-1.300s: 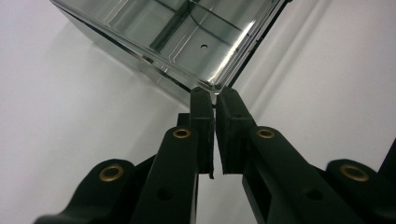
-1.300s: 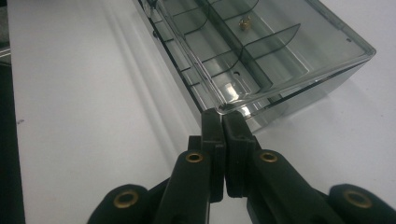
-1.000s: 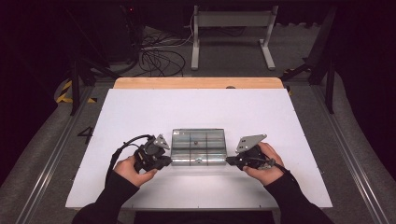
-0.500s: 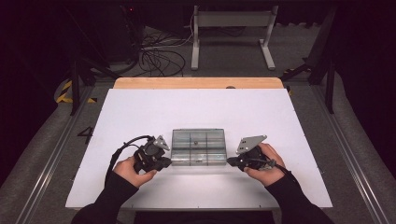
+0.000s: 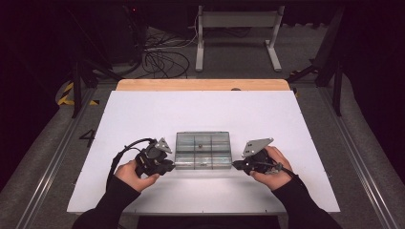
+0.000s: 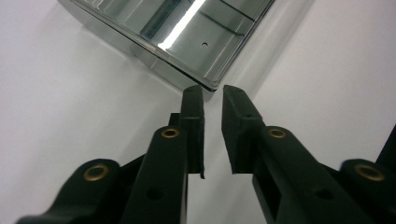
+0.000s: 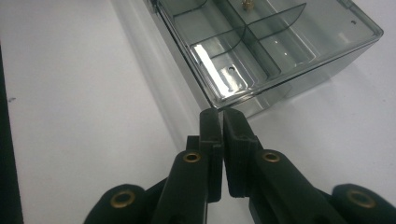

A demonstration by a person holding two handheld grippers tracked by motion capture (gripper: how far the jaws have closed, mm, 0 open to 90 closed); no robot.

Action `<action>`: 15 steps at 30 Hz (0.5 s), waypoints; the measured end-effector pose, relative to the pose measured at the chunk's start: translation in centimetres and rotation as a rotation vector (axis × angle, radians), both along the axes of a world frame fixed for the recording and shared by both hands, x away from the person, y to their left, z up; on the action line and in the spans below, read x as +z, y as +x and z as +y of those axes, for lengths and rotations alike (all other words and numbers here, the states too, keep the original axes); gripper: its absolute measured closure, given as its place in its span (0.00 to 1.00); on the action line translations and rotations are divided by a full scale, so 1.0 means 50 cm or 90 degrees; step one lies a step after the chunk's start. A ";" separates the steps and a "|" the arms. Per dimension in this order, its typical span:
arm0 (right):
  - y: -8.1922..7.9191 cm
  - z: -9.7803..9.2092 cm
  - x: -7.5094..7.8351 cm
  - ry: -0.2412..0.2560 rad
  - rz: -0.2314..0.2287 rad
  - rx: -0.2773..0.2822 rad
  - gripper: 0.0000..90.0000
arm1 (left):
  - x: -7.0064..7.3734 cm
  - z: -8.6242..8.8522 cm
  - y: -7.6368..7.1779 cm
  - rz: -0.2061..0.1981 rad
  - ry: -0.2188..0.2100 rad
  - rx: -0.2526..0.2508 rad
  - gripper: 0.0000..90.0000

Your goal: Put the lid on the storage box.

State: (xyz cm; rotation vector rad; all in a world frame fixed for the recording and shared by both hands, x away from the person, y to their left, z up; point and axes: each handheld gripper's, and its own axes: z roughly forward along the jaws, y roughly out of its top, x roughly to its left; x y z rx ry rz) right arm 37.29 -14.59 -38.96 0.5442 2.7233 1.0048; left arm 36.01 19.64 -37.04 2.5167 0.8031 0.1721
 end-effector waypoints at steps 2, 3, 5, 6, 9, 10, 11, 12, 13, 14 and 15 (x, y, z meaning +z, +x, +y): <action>-0.001 -0.001 0.002 0.005 -0.002 -0.004 0.96 | 0.006 0.003 -0.003 -0.004 -0.008 0.002 0.82; -0.002 -0.001 0.004 0.007 -0.003 -0.005 0.95 | 0.009 0.004 -0.005 -0.010 -0.015 0.003 0.79; -0.003 -0.004 0.009 0.013 -0.006 -0.007 0.93 | 0.017 0.007 -0.008 -0.021 -0.028 0.000 0.76; -0.005 -0.006 0.012 0.019 -0.007 -0.011 0.91 | 0.020 0.008 -0.011 -0.030 -0.039 0.005 0.73; -0.007 -0.010 0.020 0.043 -0.011 -0.020 0.84 | 0.025 0.012 -0.015 -0.053 -0.058 0.008 0.67; -0.008 -0.012 0.023 0.049 -0.015 -0.023 0.82 | 0.027 0.012 -0.016 -0.058 -0.062 0.008 0.65; -0.008 -0.012 0.024 0.054 -0.017 -0.025 0.79 | 0.028 0.013 -0.018 -0.061 -0.066 0.009 0.62; -0.008 -0.013 0.026 0.060 -0.019 -0.026 0.77 | 0.030 0.014 -0.020 -0.070 -0.071 0.008 0.60; -0.008 -0.013 0.027 0.066 -0.020 -0.031 0.76 | 0.031 0.015 -0.021 -0.074 -0.077 0.009 0.59; -0.008 -0.014 0.028 0.071 -0.022 -0.034 0.73 | 0.033 0.019 -0.021 -0.079 -0.089 0.010 0.57; -0.008 -0.014 0.029 0.078 -0.023 -0.034 0.71 | 0.035 0.021 -0.022 -0.080 -0.095 0.013 0.55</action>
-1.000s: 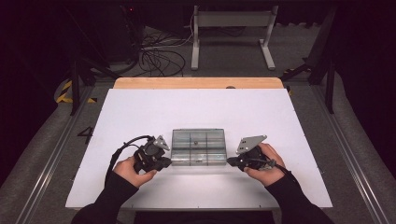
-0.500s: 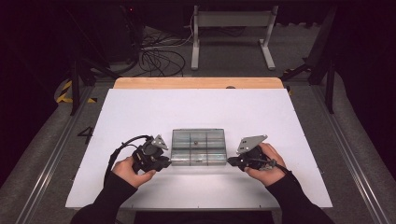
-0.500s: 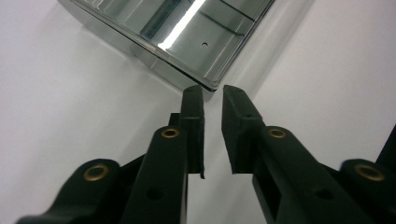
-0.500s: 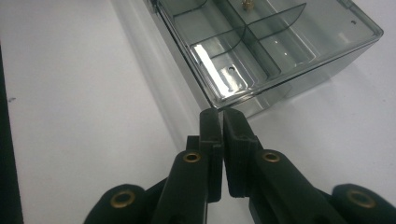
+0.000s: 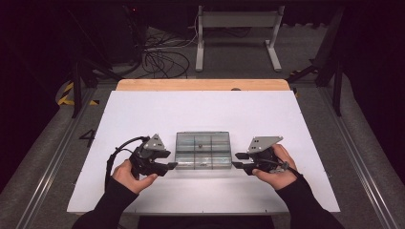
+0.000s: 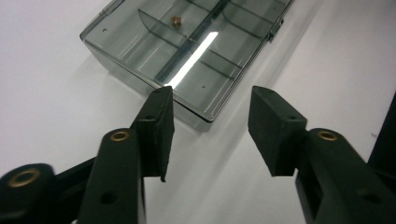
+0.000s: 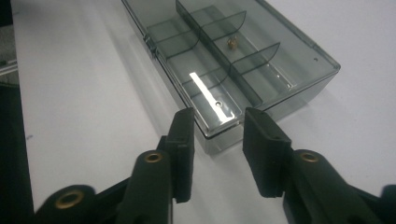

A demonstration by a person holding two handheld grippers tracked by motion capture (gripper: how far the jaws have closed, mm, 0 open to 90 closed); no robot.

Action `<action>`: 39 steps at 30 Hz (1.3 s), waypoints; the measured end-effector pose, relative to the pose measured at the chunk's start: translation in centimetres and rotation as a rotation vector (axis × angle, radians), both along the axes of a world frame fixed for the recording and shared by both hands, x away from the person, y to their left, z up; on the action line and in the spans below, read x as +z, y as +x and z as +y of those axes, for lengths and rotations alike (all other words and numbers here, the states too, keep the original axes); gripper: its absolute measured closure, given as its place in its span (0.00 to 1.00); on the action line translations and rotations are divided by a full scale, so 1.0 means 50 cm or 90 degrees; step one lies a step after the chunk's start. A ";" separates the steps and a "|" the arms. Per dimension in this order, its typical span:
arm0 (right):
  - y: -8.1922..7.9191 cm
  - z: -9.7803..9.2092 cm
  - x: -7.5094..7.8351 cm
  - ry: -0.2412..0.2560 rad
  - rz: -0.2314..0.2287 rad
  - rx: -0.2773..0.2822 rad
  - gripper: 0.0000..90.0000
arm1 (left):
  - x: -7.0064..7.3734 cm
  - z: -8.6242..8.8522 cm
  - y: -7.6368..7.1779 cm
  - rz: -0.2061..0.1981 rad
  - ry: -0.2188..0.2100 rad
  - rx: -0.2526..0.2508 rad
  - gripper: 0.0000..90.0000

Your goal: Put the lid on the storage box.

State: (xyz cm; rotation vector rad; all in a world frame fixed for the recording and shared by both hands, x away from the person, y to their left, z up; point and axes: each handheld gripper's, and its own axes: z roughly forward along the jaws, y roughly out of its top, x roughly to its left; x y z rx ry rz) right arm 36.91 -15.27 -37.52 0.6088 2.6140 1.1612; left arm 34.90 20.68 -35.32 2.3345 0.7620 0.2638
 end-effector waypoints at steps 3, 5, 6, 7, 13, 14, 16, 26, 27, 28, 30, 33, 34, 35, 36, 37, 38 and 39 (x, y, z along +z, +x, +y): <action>-0.001 0.000 0.003 0.019 -0.008 -0.003 0.66 | 0.006 0.008 -0.003 -0.018 -0.025 0.008 0.48; -0.001 -0.001 0.004 0.029 -0.014 -0.006 0.58 | 0.009 0.011 -0.004 -0.025 -0.040 0.010 0.43; -0.002 -0.001 0.004 0.035 -0.020 -0.011 0.55 | 0.010 0.013 -0.005 -0.030 -0.046 0.011 0.41; -0.002 -0.002 0.005 0.037 -0.024 -0.014 0.53 | 0.010 0.013 -0.006 -0.033 -0.055 0.011 0.38; -0.003 -0.007 0.008 0.052 -0.048 -0.027 0.40 | 0.010 0.017 -0.024 -0.099 -0.080 0.039 0.22; -0.003 -0.007 0.008 0.052 -0.050 -0.028 0.38 | 0.011 0.021 -0.024 -0.101 -0.088 0.035 0.21; -0.004 -0.009 0.009 0.063 -0.051 -0.027 0.35 | 0.010 0.027 -0.024 -0.100 -0.108 0.030 0.19; -0.005 -0.023 0.012 0.110 -0.068 -0.032 0.32 | -0.004 0.056 -0.027 -0.118 -0.193 0.020 0.09; -0.005 -0.025 0.012 0.114 -0.069 -0.032 0.32 | -0.006 0.060 -0.027 -0.124 -0.204 0.019 0.08; -0.005 -0.027 0.012 0.118 -0.073 -0.033 0.32 | -0.008 0.064 -0.029 -0.128 -0.214 0.017 0.07; -0.006 -0.031 0.012 0.124 -0.078 -0.033 0.31 | -0.012 0.073 -0.033 -0.142 -0.221 0.017 0.06; -0.007 -0.038 0.010 0.133 -0.081 -0.033 0.30 | -0.023 0.085 -0.042 -0.159 -0.227 0.023 0.06; -0.008 -0.040 0.009 0.134 -0.081 -0.033 0.30 | -0.028 0.090 -0.045 -0.162 -0.231 0.024 0.06; -0.008 -0.043 0.008 0.132 -0.081 -0.035 0.30 | -0.031 0.095 -0.048 -0.167 -0.232 0.025 0.06; -0.008 -0.045 0.007 0.133 -0.083 -0.035 0.30 | -0.035 0.098 -0.051 -0.174 -0.231 0.031 0.06; -0.009 -0.048 0.006 0.135 -0.086 -0.036 0.30 | -0.040 0.102 -0.054 -0.188 -0.226 0.036 0.06; -0.010 -0.051 0.004 0.140 -0.089 -0.036 0.30 | -0.043 0.102 -0.056 -0.191 -0.224 0.040 0.06; -0.010 -0.053 0.003 0.145 -0.088 -0.036 0.30 | -0.046 0.105 -0.058 -0.200 -0.215 0.042 0.06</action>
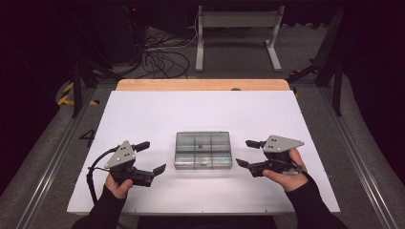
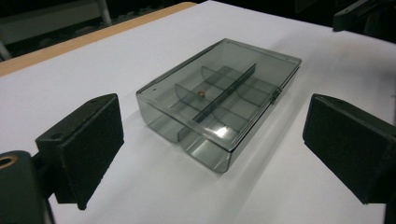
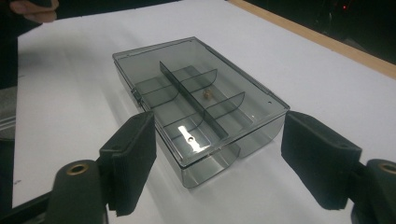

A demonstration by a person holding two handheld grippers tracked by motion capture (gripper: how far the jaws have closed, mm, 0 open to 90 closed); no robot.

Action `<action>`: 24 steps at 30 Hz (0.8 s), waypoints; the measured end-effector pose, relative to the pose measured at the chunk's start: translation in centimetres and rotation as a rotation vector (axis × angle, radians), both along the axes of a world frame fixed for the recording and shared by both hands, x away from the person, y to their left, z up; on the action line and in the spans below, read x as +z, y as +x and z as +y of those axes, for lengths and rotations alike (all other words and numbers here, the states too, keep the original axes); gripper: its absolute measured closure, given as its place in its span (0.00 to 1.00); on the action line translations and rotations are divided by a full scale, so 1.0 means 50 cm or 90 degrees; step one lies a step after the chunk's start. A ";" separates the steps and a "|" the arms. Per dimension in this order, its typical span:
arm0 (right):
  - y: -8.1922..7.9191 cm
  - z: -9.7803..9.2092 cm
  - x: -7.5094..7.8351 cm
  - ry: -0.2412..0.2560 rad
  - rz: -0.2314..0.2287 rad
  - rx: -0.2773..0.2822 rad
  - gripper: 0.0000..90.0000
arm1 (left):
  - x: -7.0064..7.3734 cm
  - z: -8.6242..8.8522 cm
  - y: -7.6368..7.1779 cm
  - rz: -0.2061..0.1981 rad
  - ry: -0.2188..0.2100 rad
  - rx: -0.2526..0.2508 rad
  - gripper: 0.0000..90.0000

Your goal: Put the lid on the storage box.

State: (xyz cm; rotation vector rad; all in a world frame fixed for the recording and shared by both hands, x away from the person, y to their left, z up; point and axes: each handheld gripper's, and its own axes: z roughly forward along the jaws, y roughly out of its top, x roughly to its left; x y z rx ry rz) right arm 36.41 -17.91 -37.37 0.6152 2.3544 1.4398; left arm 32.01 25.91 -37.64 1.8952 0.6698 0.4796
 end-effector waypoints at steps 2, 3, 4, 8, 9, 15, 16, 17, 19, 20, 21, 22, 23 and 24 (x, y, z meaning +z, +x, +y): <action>0.001 -0.006 -0.005 0.012 0.001 0.001 0.30 | -0.005 0.002 -0.003 -0.012 0.010 0.008 0.06; 0.002 -0.009 -0.007 0.016 0.001 0.000 0.30 | -0.007 0.003 -0.006 -0.017 0.012 0.008 0.06; 0.002 -0.012 -0.009 0.019 -0.001 -0.001 0.30 | -0.007 0.005 -0.009 -0.028 0.012 0.011 0.06; 0.002 -0.021 -0.014 0.036 -0.003 0.001 0.30 | -0.016 0.015 -0.017 -0.046 -0.019 0.019 0.05; 0.001 -0.023 -0.015 0.038 -0.005 0.001 0.30 | -0.019 0.017 -0.019 -0.052 -0.021 0.025 0.05; -0.003 -0.034 -0.023 0.046 -0.015 0.001 0.29 | -0.042 0.034 -0.023 -0.029 -0.022 0.032 0.05; -0.003 -0.037 -0.023 0.046 -0.019 -0.002 0.29 | -0.045 0.038 -0.023 -0.022 -0.024 0.029 0.05; -0.004 -0.038 -0.023 0.048 -0.019 -0.002 0.29 | -0.049 0.043 -0.023 -0.011 -0.031 0.026 0.05; -0.004 -0.045 -0.022 0.050 -0.021 -0.005 0.29 | -0.055 0.048 -0.022 -0.002 -0.027 0.022 0.06; -0.005 -0.046 -0.022 0.051 -0.023 -0.008 0.28 | -0.059 0.049 -0.022 0.004 -0.021 0.026 0.06; -0.005 -0.048 -0.022 0.052 -0.023 -0.009 0.28 | -0.060 0.050 -0.021 0.004 -0.017 0.027 0.06; -0.006 -0.049 -0.022 0.052 -0.023 -0.010 0.28 | -0.061 0.051 -0.019 0.006 -0.024 0.026 0.06; -0.006 -0.050 -0.023 0.052 -0.023 -0.011 0.28 | -0.061 0.052 -0.017 0.009 -0.027 0.026 0.06; -0.006 -0.051 -0.024 0.052 -0.022 -0.013 0.28 | -0.061 0.053 -0.014 0.009 -0.035 0.028 0.06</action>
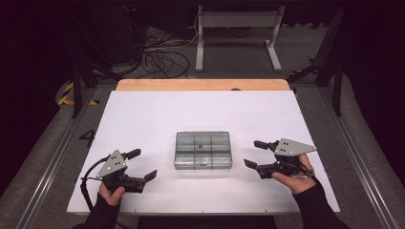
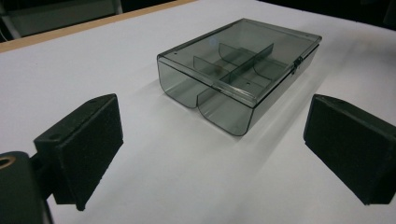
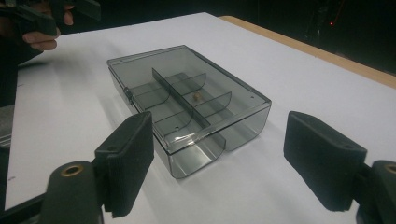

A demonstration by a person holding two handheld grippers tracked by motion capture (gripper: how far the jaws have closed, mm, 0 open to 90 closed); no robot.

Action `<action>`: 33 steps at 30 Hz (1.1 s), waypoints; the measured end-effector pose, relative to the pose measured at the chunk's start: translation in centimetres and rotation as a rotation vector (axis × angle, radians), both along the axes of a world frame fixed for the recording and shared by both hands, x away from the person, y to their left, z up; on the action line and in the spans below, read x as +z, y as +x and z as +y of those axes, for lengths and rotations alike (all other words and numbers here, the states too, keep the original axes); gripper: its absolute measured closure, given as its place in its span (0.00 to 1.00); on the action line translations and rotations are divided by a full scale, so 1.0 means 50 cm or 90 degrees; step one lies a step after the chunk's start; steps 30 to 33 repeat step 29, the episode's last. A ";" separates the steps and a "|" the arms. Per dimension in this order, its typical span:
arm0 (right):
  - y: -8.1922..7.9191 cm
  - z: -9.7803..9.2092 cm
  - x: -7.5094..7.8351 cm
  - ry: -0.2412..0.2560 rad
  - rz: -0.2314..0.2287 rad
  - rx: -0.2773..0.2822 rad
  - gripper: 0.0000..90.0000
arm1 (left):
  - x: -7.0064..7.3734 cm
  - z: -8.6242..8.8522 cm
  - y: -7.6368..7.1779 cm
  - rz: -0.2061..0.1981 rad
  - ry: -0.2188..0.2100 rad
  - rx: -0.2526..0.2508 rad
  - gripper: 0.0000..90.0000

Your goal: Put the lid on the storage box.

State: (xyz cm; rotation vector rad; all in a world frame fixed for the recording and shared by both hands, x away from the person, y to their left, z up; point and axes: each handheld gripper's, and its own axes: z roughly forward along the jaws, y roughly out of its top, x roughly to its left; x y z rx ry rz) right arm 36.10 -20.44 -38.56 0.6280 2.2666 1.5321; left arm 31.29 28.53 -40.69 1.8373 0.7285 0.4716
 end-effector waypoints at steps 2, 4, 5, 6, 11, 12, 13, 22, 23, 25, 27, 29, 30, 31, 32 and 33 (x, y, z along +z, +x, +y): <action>0.000 0.000 -0.003 -0.002 0.001 0.000 0.28 | -0.001 -0.002 0.003 0.000 -0.005 0.004 0.06; 0.002 0.001 -0.006 -0.009 0.002 -0.003 0.28 | -0.003 -0.004 0.007 -0.002 0.000 0.005 0.06; 0.003 0.000 -0.006 -0.010 0.001 -0.008 0.28 | -0.004 -0.006 0.008 0.000 -0.002 0.007 0.06; 0.004 -0.001 -0.005 -0.007 0.000 -0.010 0.28 | -0.005 -0.006 0.008 -0.001 0.001 0.005 0.06; 0.005 -0.002 -0.006 -0.006 0.001 -0.008 0.28 | -0.003 -0.004 0.007 -0.009 0.005 0.013 0.06; 0.005 -0.002 -0.006 -0.006 0.002 -0.009 0.28 | -0.003 -0.004 0.008 -0.009 0.007 0.015 0.06; 0.005 -0.002 -0.007 -0.006 0.003 -0.009 0.28 | -0.003 -0.004 0.008 -0.007 0.009 0.017 0.07; 0.007 -0.004 -0.008 -0.010 0.005 -0.019 0.28 | -0.004 -0.002 0.008 0.001 0.000 0.020 0.07; 0.007 -0.003 -0.008 -0.009 0.006 -0.017 0.28 | -0.004 0.000 0.009 -0.001 0.002 0.020 0.07; 0.007 -0.003 -0.009 -0.010 0.005 -0.017 0.28 | -0.004 0.001 0.009 -0.002 0.001 0.019 0.07; 0.007 -0.003 -0.009 -0.009 0.007 -0.016 0.28 | -0.004 0.002 0.009 -0.005 0.003 0.019 0.07; 0.008 -0.003 -0.009 -0.009 0.008 -0.017 0.27 | -0.005 0.003 0.009 -0.003 0.001 0.017 0.07; 0.008 -0.003 -0.009 -0.009 0.008 -0.017 0.27 | -0.005 0.003 0.009 -0.003 0.001 0.017 0.07; 0.008 -0.003 -0.009 -0.009 0.008 -0.017 0.27 | -0.005 0.003 0.009 -0.003 0.001 0.017 0.07; 0.008 -0.003 -0.009 -0.009 0.008 -0.017 0.27 | -0.005 0.003 0.009 -0.003 0.001 0.017 0.07; 0.008 -0.003 -0.009 -0.009 0.008 -0.017 0.27 | -0.005 0.003 0.009 -0.003 0.001 0.017 0.07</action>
